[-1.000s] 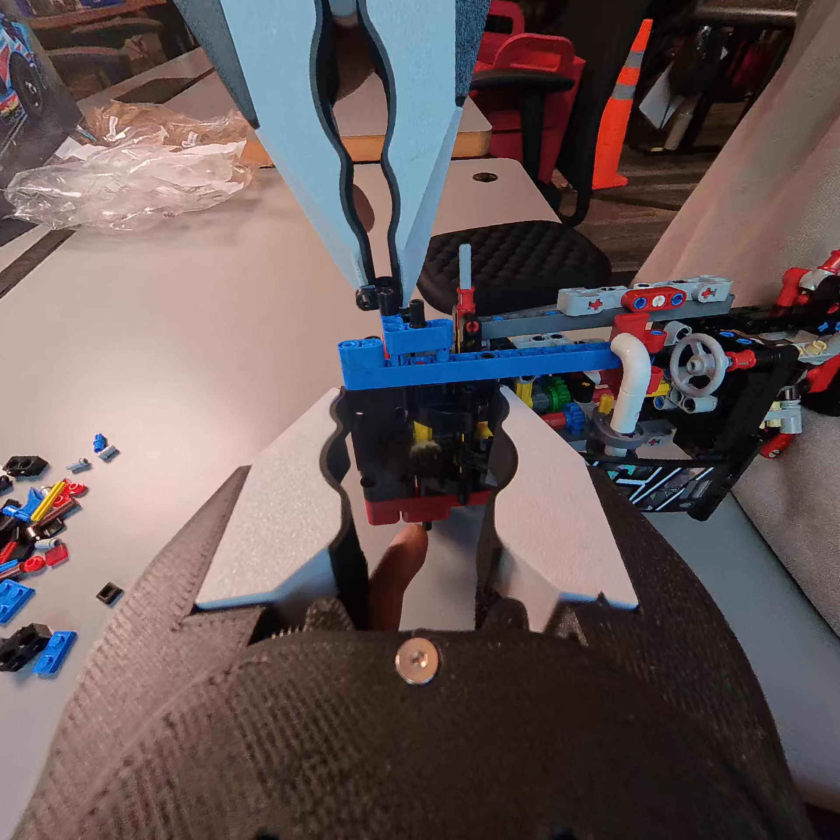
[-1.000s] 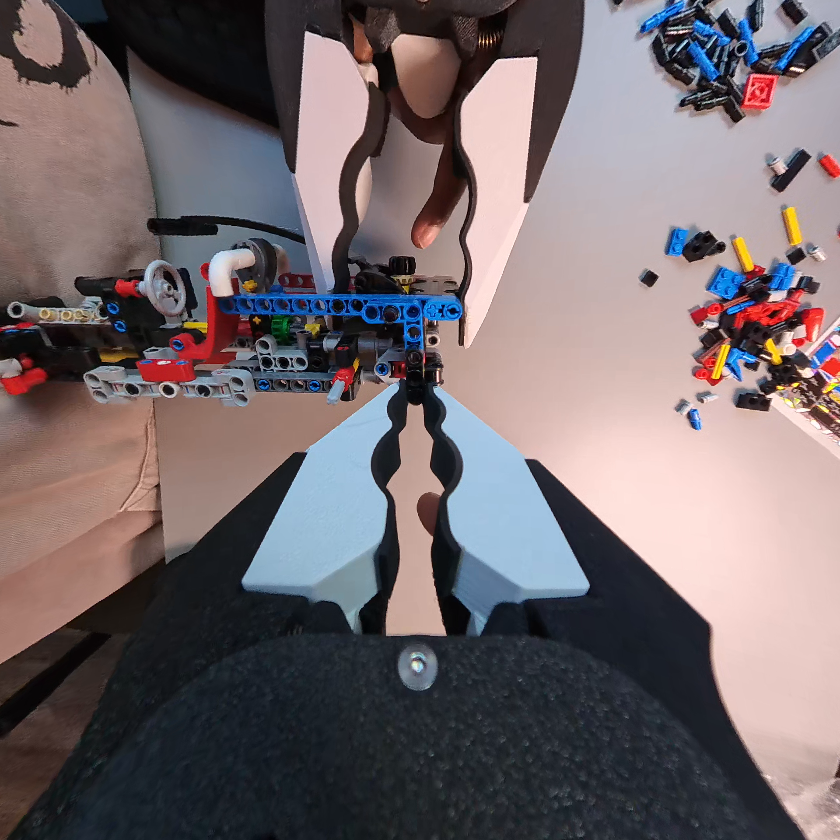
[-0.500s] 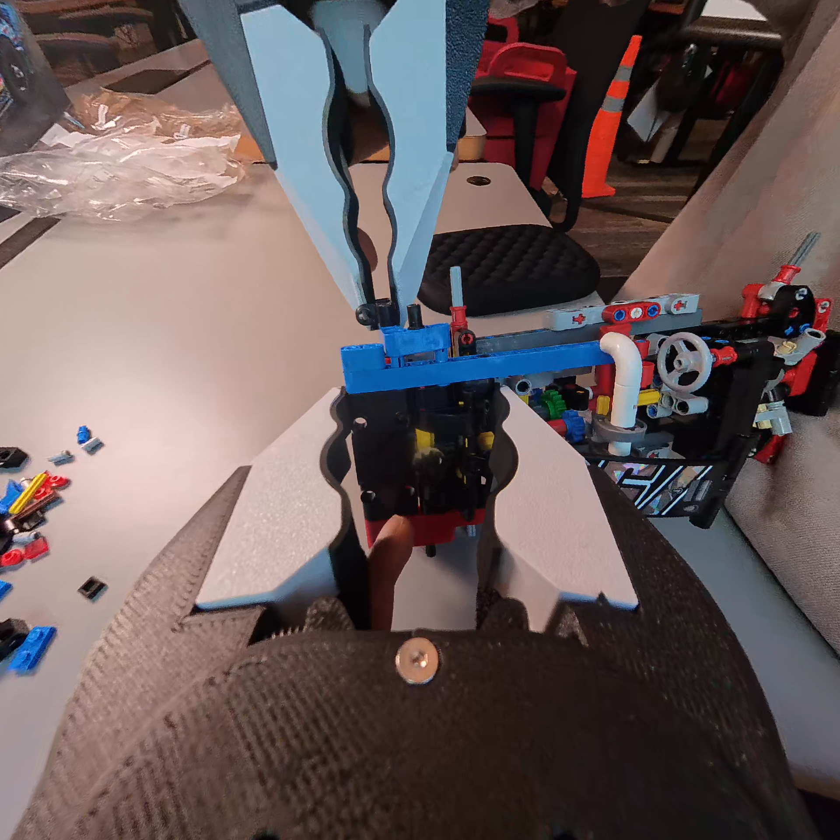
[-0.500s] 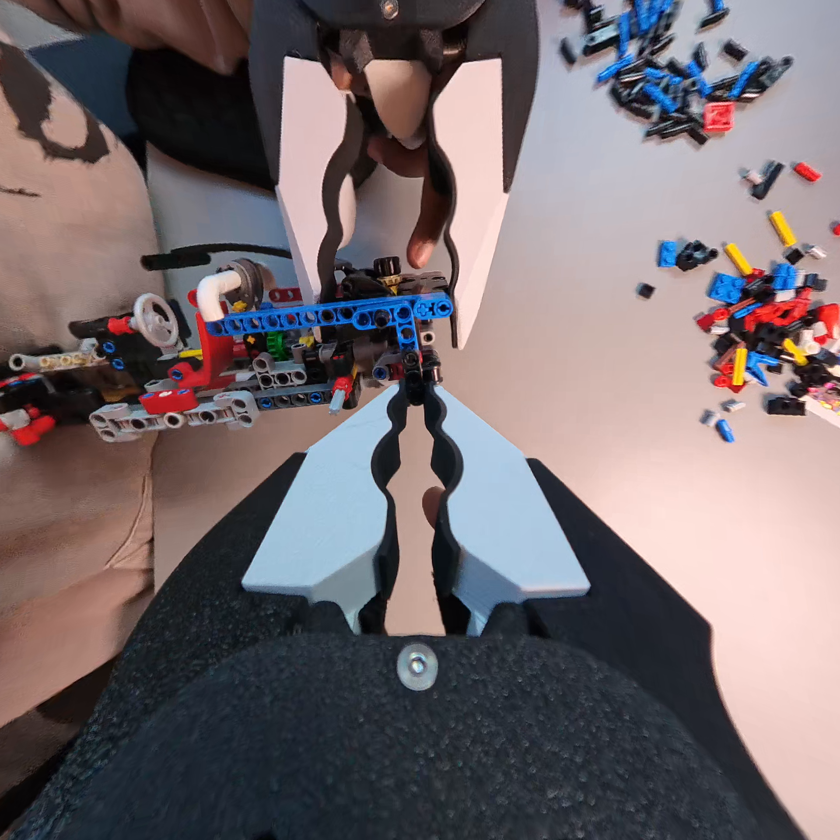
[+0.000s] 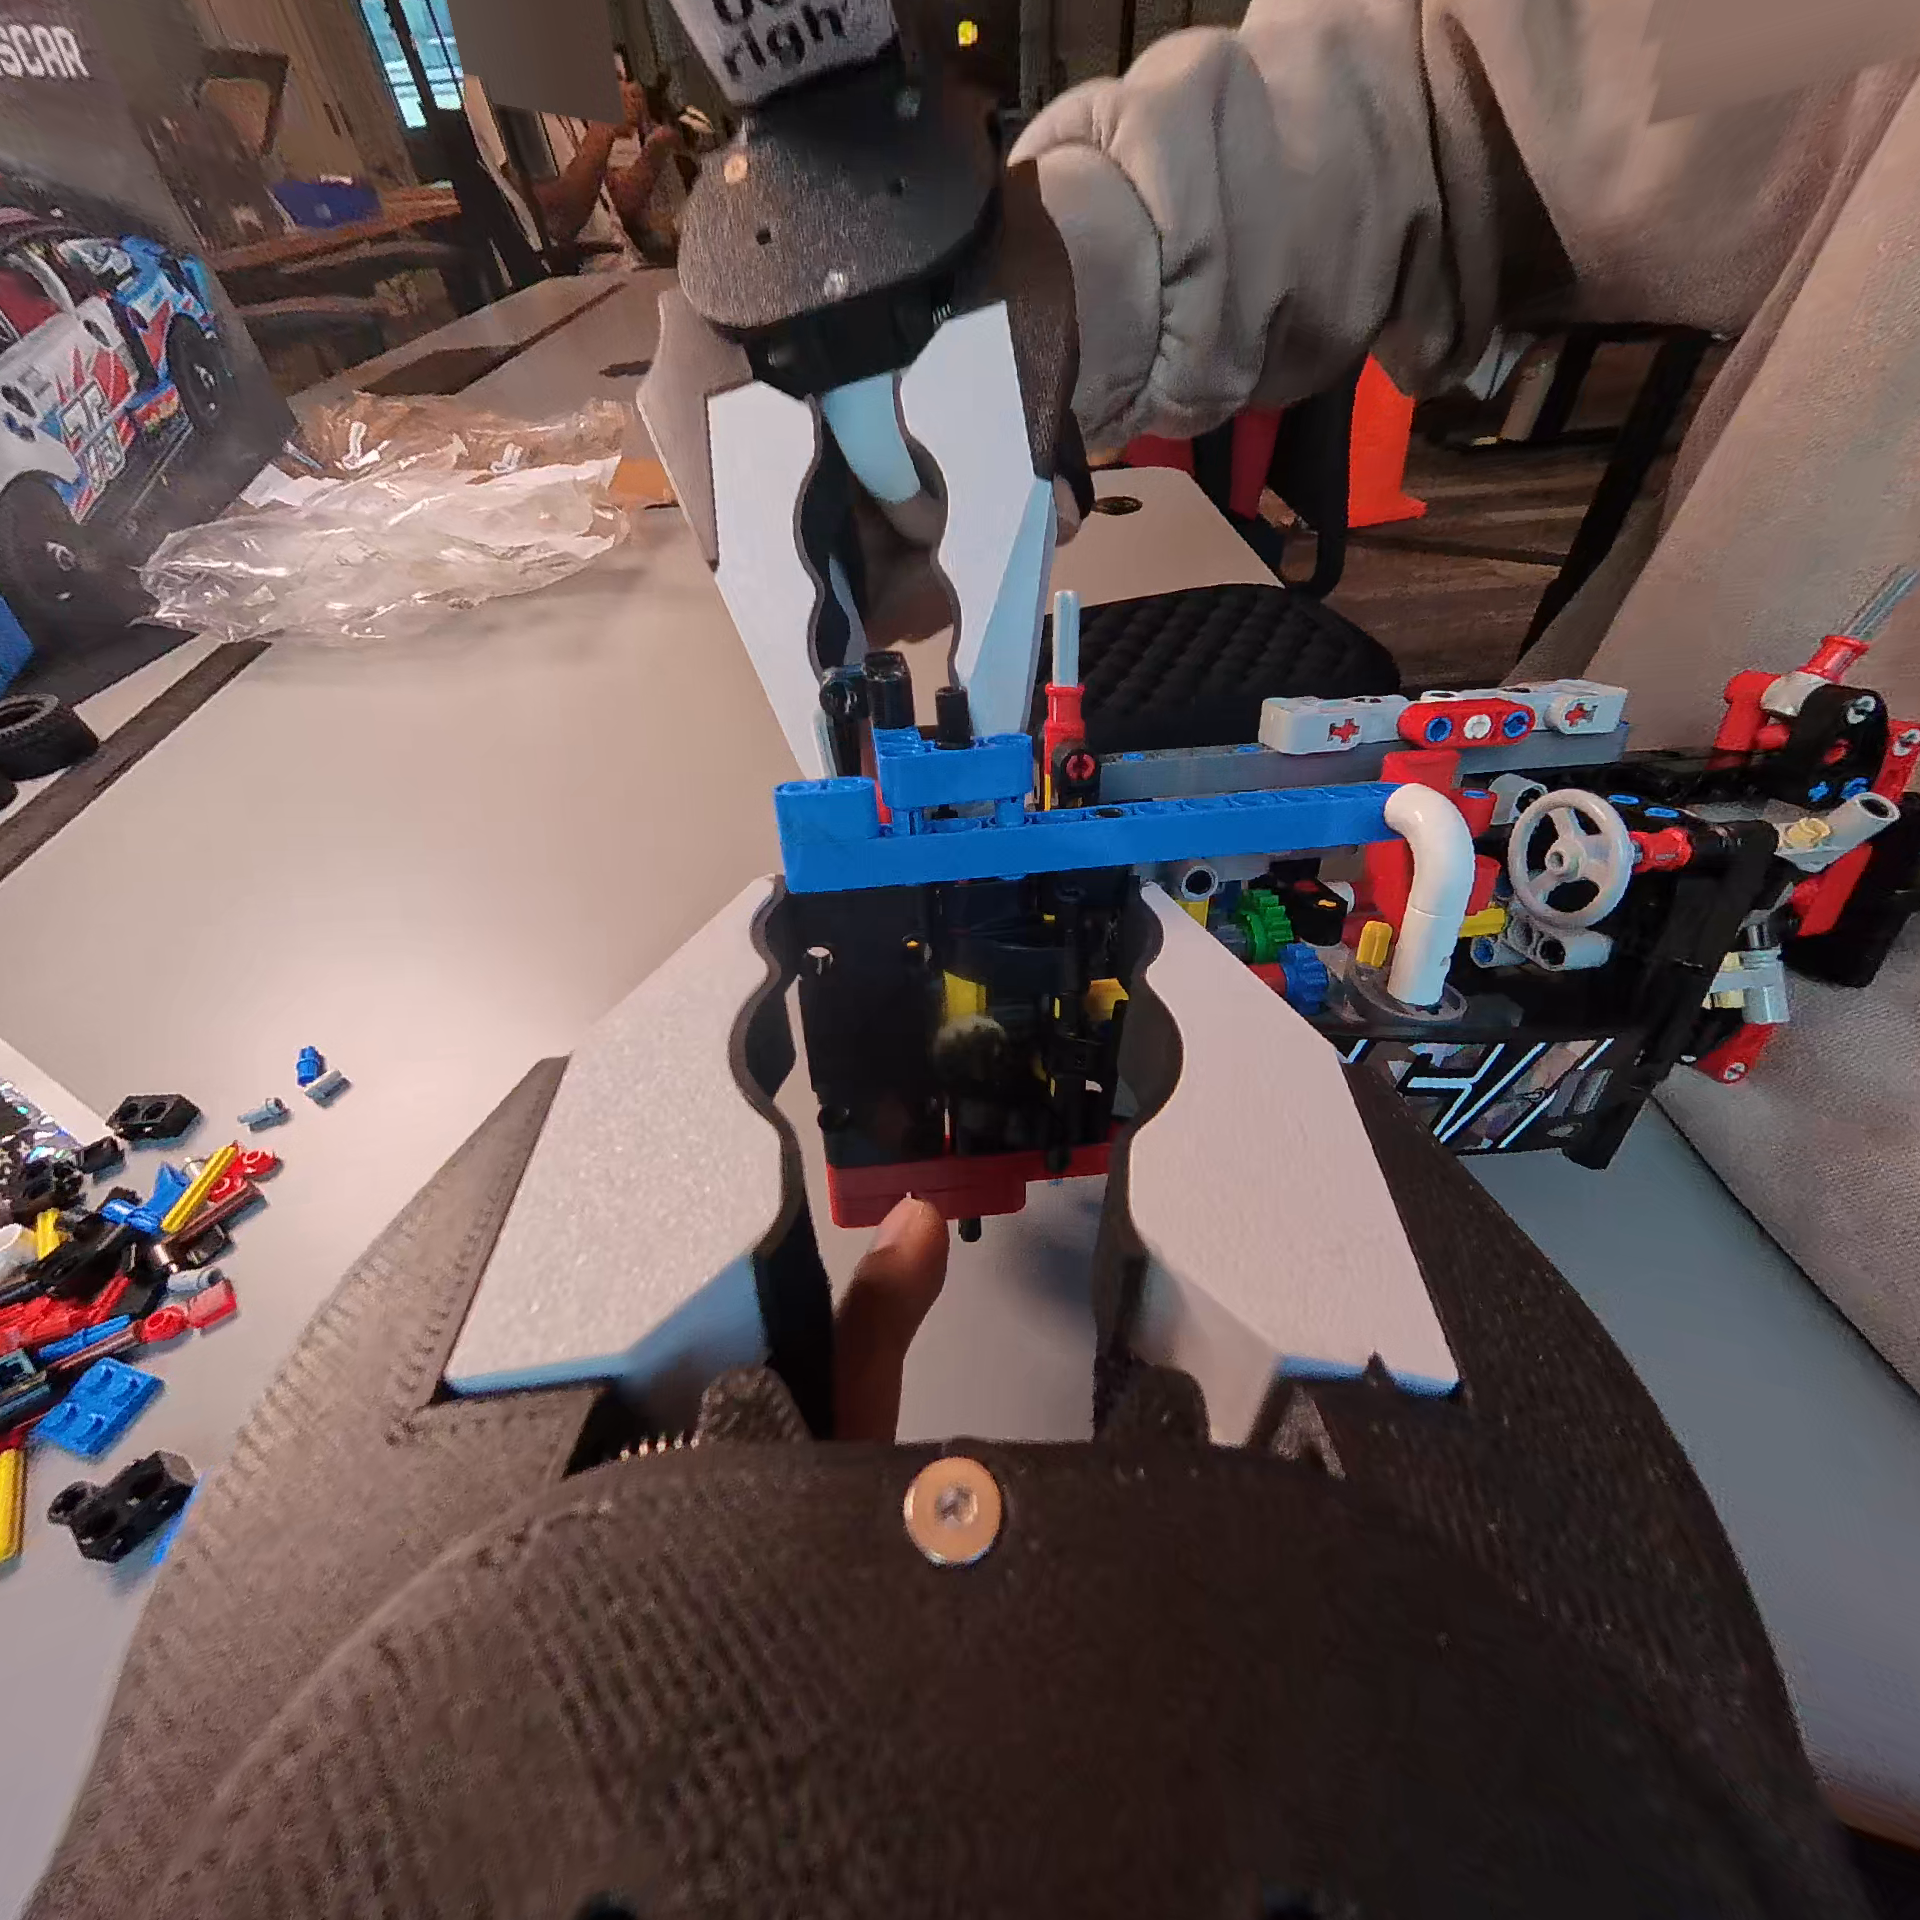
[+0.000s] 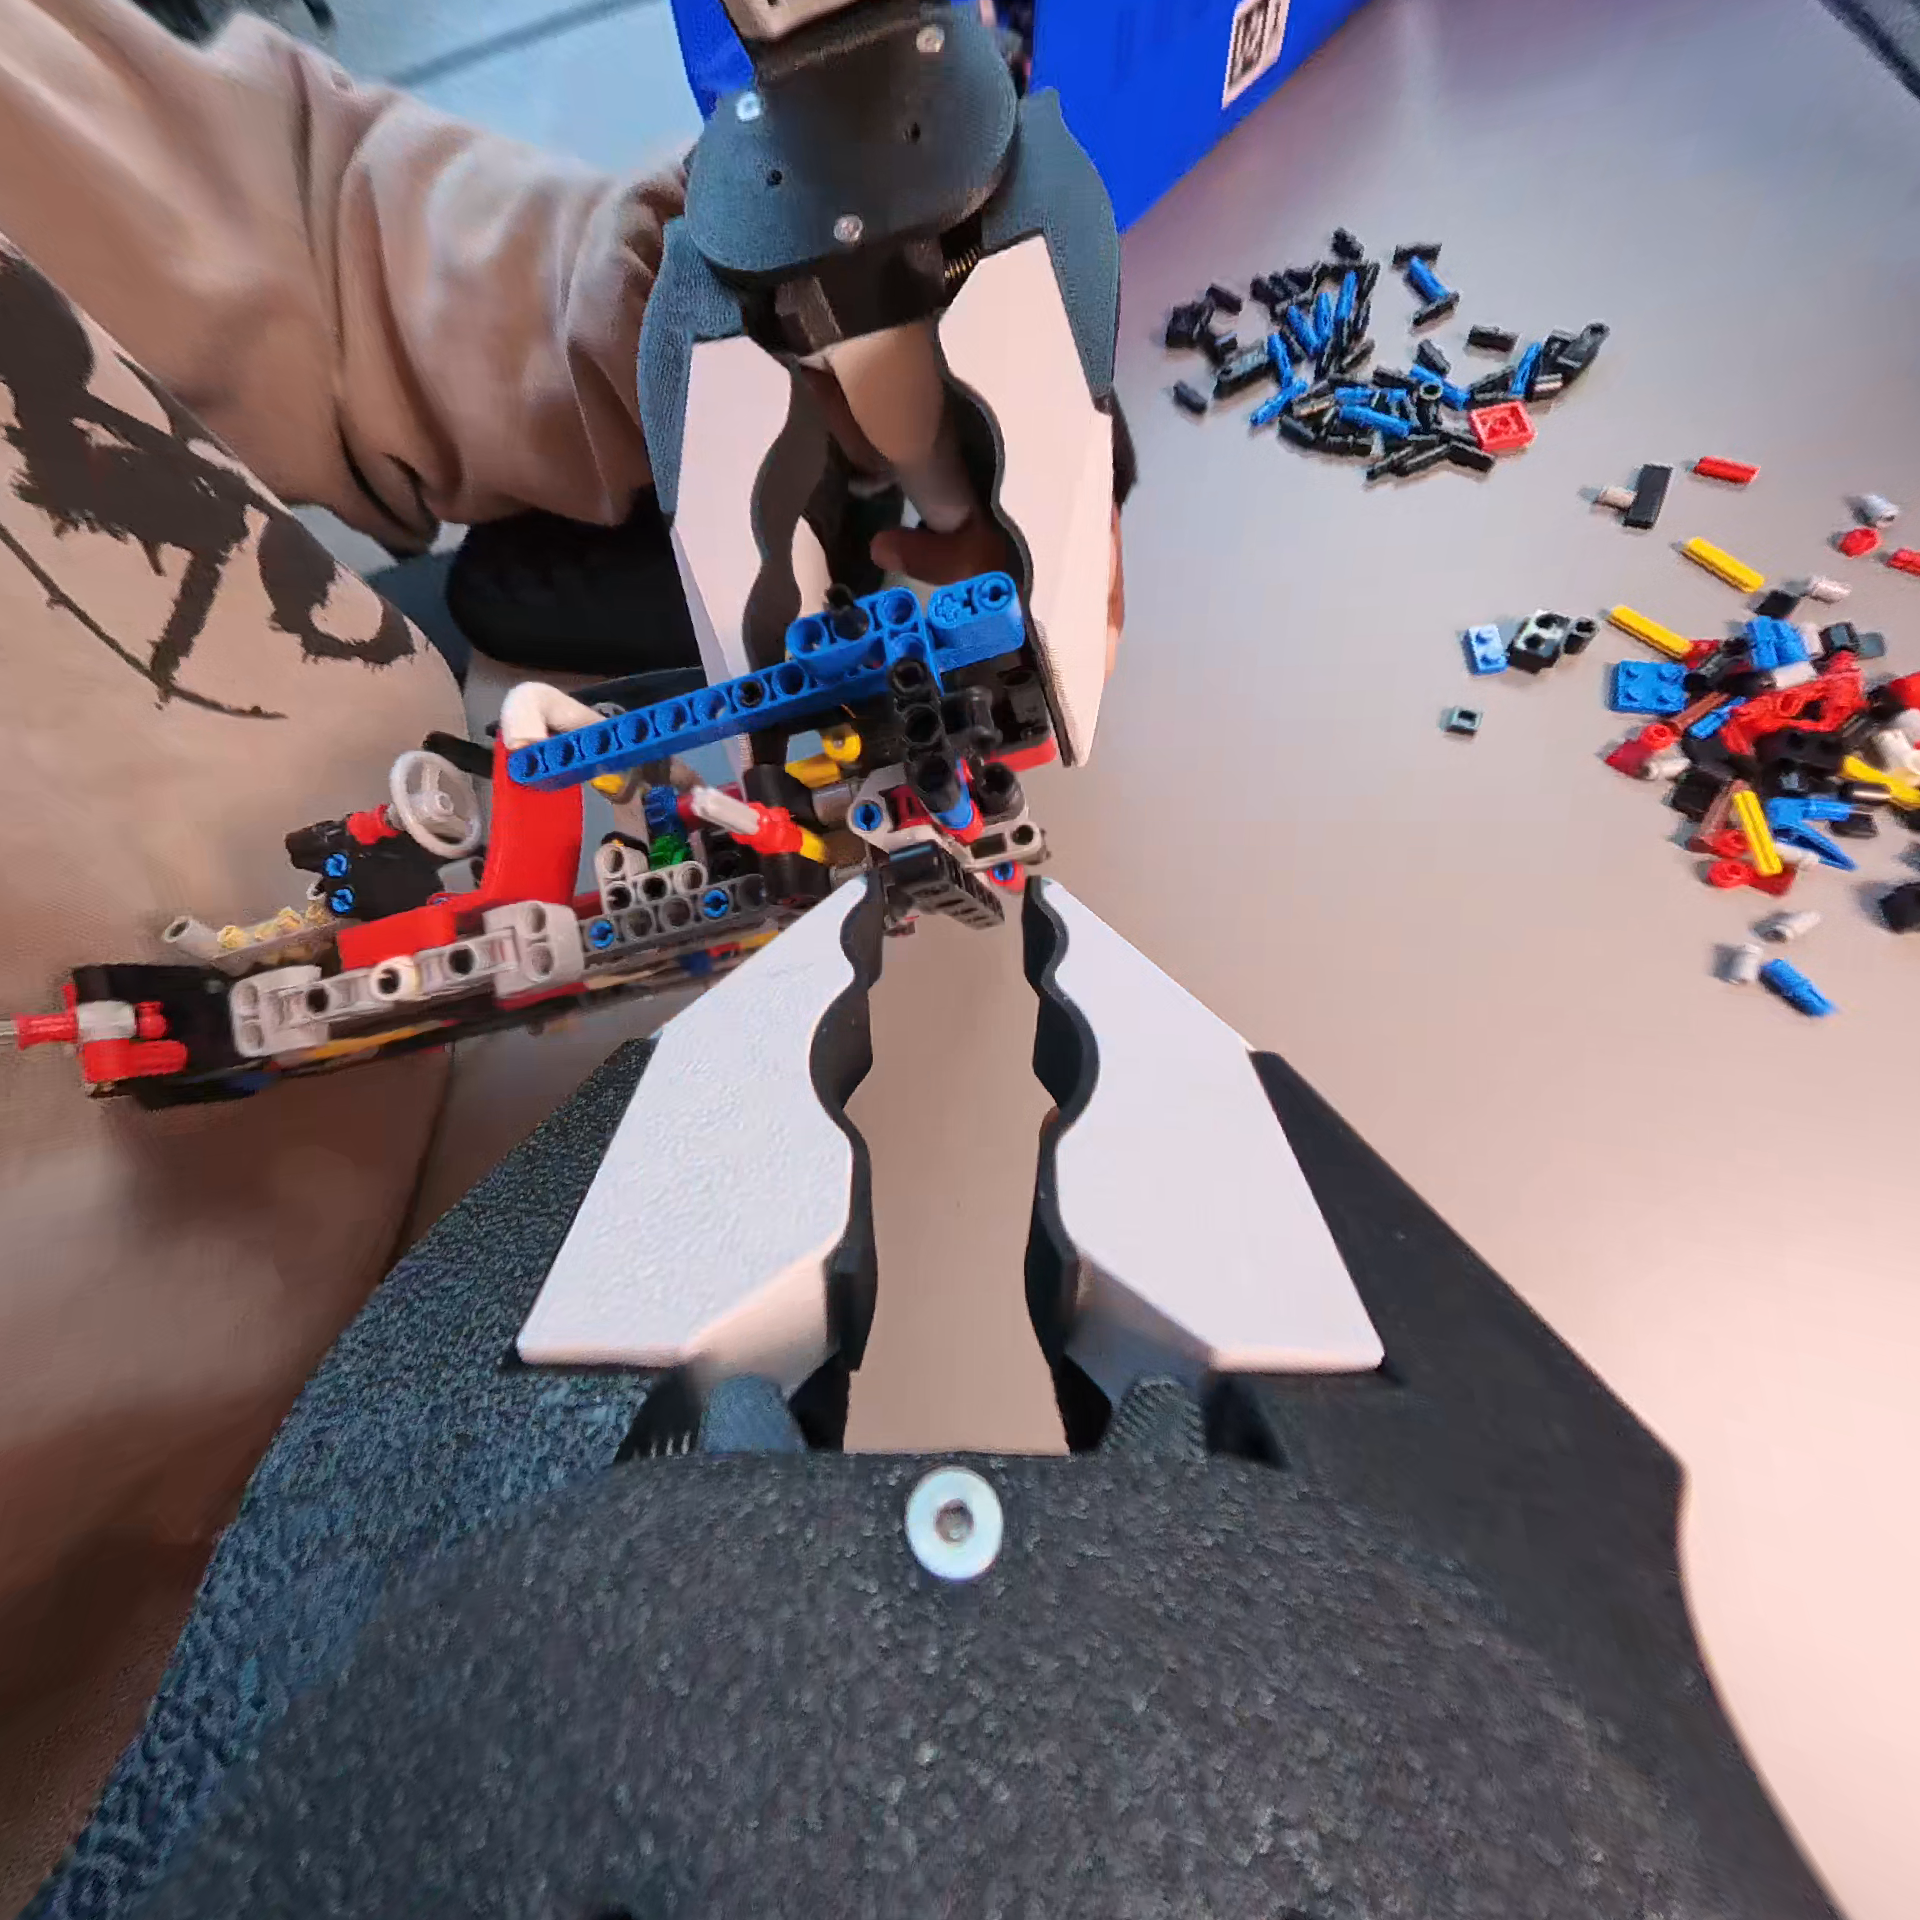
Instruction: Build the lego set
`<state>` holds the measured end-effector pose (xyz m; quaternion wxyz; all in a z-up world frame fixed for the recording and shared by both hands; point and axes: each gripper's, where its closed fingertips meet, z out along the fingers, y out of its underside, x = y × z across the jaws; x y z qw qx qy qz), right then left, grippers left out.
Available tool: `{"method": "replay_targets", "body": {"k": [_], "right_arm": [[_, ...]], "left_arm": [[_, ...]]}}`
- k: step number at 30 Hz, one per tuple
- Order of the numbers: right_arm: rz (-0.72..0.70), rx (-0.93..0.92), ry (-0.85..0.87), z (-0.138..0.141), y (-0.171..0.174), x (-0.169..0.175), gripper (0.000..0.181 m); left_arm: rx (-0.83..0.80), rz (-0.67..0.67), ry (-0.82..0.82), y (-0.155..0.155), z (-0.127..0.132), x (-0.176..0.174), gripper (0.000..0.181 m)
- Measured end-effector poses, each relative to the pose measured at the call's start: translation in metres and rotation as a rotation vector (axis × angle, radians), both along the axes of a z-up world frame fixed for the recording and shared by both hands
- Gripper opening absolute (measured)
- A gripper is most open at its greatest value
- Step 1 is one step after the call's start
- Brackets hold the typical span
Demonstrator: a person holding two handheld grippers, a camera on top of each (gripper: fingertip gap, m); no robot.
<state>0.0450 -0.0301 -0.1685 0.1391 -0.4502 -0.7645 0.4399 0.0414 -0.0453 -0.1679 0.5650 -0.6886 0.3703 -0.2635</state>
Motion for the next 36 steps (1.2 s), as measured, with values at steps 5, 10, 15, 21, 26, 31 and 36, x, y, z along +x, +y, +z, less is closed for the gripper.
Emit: {"method": "replay_targets", "body": {"k": [5, 10, 15, 21, 26, 31, 36], "right_arm": [[-0.009, -0.072, 0.184, 0.005, -0.005, -0.01, 0.008], [0.009, 0.139, 0.21, 0.007, -0.006, -0.013, 0.005], [-0.014, 0.174, 0.213, 0.006, -0.006, -0.015, 0.006], [-0.02, 0.232, 0.222, 0.002, -0.01, -0.019, 0.005], [-0.015, 0.245, 0.214, 0.003, -0.009, -0.019, 0.005], [-0.024, 0.145, 0.287, 0.013, -0.008, -0.012, 0.022], [-0.09, 0.191, 0.206, -0.018, 0.016, 0.006, 0.039]], "left_arm": [[0.04, -0.008, -0.039, 0.001, -0.002, -0.009, 0.06], [-0.069, -0.025, -0.019, -0.007, -0.009, -0.024, 0.069], [-0.105, 0.11, -0.176, -0.011, 0.034, -0.07, 0.036], [-0.122, 0.075, 0.225, 0.005, 0.009, -0.035, 0.028], [-0.185, 0.004, 0.241, 0.015, -0.002, -0.032, 0.02], [-0.134, -0.01, 0.285, 0.014, 0.0, -0.031, 0.015], [-0.069, 0.021, 0.331, 0.011, -0.004, -0.035, 0.015]]}}
